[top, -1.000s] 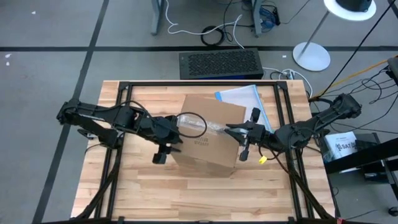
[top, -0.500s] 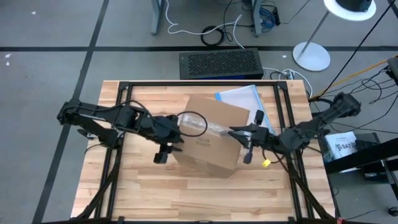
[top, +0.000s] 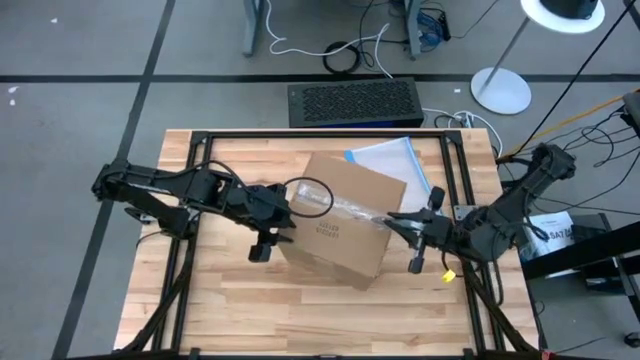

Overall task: Unpack boxes
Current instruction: Open the cardboard box using the gray cutter

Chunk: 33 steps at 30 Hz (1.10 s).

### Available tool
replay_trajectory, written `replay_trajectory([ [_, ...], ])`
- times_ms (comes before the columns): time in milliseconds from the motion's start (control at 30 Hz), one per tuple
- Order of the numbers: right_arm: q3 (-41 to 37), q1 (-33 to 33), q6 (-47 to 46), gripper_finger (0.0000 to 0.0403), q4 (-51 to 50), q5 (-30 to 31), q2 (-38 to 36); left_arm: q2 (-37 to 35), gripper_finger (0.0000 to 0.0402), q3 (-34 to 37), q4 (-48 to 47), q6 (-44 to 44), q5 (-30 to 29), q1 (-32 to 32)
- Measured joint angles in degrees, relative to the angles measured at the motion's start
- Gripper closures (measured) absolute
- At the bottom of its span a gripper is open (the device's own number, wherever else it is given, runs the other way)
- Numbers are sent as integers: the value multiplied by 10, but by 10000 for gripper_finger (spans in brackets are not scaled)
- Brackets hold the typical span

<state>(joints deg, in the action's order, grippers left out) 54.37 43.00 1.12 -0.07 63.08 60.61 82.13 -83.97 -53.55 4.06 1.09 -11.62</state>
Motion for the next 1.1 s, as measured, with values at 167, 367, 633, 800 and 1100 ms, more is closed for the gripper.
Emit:
replay_trajectory([
  [167, 0, 43, -4, 338, -14, 45, -12, 0, 231, 0, 0, 1, -1, 0],
  [367, -1, 91, 0, 338, -31, 105, -22, 0, 231, 0, -2, 2, -1, 0],
  [633, -2, 132, 3, 338, -32, 135, -34, 0, 231, 0, -2, 2, -1, 0],
  [800, -2, 135, 29, 338, -12, 135, -37, 0, 231, 0, -2, 2, -2, 0],
  [1100, -2, 185, 8, 338, -11, 118, -49, -1, 231, -1, -14, 1, -8, 18],
])
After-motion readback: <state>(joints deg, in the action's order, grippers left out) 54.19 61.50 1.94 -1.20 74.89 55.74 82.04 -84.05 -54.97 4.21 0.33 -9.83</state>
